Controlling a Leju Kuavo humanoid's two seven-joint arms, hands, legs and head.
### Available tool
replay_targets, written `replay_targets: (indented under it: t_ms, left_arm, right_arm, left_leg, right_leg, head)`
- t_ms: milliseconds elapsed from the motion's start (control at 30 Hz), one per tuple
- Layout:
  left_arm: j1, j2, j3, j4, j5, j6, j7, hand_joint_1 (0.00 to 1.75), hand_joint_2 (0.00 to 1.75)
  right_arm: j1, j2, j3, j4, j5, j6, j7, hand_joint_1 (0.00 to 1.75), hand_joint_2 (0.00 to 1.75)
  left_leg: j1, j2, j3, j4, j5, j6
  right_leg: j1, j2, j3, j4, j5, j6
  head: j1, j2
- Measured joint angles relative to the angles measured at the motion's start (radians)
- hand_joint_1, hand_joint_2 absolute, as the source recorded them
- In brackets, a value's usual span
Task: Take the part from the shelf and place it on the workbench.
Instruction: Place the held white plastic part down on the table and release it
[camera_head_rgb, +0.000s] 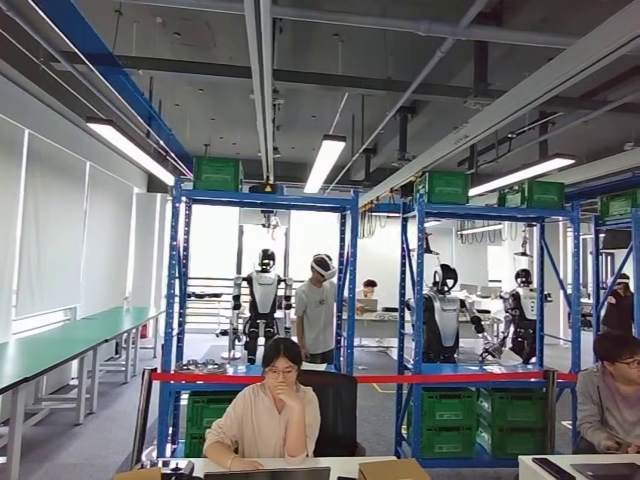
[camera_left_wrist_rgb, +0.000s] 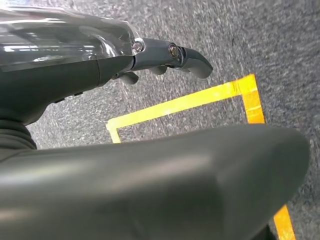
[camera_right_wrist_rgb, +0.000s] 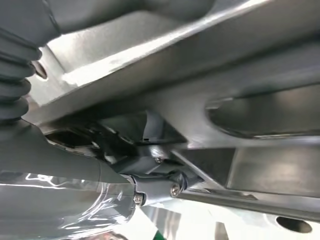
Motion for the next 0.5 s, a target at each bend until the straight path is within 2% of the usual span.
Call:
replay_targets:
  t_ms: [67,133,200,267,300,333,367,433,500]
  left_arm:
    - [0.001,0.000,0.000,0.000,0.000,0.001,-0.001,0.00,0.00]
    - [0.001,0.001,0.000,0.000,0.000,0.003,-0.001,0.00,0.00]
    - [0.002,0.001,0.000,0.000,0.000,0.003,0.000,0.00,0.00]
    - [0.005,0.002,0.000,0.000,0.002,0.003,-0.001,0.00,0.00]
    - [0.007,0.003,0.000,0.000,0.003,0.002,-0.001,0.00,0.00]
    - [0.009,0.004,0.000,0.000,0.004,0.002,-0.002,0.00,0.00]
    - [0.010,0.005,0.000,0.000,0.005,0.001,-0.003,0.00,0.00]
    - [0.011,0.008,0.000,0.000,0.006,-0.001,-0.006,0.00,0.00]
    - [0.011,0.010,0.000,0.000,0.007,-0.004,-0.011,0.00,0.00]
  right_arm:
    - [-0.002,0.001,-0.004,0.000,-0.007,0.006,-0.015,0.00,0.00]
    - [-0.005,0.003,-0.008,0.000,-0.019,0.024,-0.037,0.00,0.00]
    - [-0.010,0.005,-0.011,-0.001,-0.037,0.046,-0.061,0.00,0.00]
    - [-0.014,0.003,-0.018,-0.001,-0.065,0.071,-0.091,0.00,0.00]
    - [-0.016,0.001,-0.025,-0.001,-0.084,0.086,-0.109,0.00,0.00]
    - [-0.020,-0.002,-0.032,-0.001,-0.104,0.102,-0.128,0.00,0.00]
    - [-0.025,-0.007,-0.041,-0.002,-0.125,0.118,-0.147,0.00,0.00]
    - [-0.039,-0.019,-0.062,-0.003,-0.180,0.163,-0.186,0.00,0.00]
    - [-0.055,-0.040,-0.089,-0.005,-0.248,0.221,-0.226,0.00,0.00]
  left_leg:
    - [0.000,0.000,0.001,-0.006,0.003,-0.011]
    - [0.000,0.000,-0.002,0.004,-0.010,-0.020]
    - [0.000,0.000,-0.036,0.083,-0.062,-0.023]
    - [-0.001,0.000,-0.094,0.215,-0.119,-0.025]
    - [-0.001,0.001,-0.113,0.256,-0.129,-0.026]
    - [0.000,0.001,-0.116,0.261,-0.119,-0.027]
    - [0.001,0.001,-0.100,0.226,-0.091,-0.027]
    - [0.003,0.002,-0.043,0.102,-0.027,-0.028]
    - [0.004,0.002,-0.011,0.027,-0.005,-0.023]
  right_leg:
    - [0.003,0.000,0.002,-0.010,0.000,-0.008]
    - [-0.001,-0.003,0.007,-0.020,0.006,-0.020]
    - [-0.004,-0.005,0.010,-0.028,0.011,-0.030]
    - [-0.002,-0.005,0.010,-0.028,0.011,-0.033]
    - [-0.001,-0.005,0.010,-0.027,0.011,-0.034]
    - [-0.001,-0.004,0.010,-0.025,0.010,-0.034]
    - [-0.001,-0.003,0.010,-0.023,0.008,-0.032]
    - [0.000,0.000,0.008,-0.012,0.000,-0.025]
    - [0.005,0.001,0.000,0.001,-0.006,-0.016]
  head:
    - [0.000,0.000]
    - [0.000,0.000]
    - [0.000,0.000]
    - [0.000,0.000]
    - [0.000,0.000]
    - [0.000,0.000]
    - [0.000,0.000]
    - [0.000,0.000]
    - [-0.001,0.000]
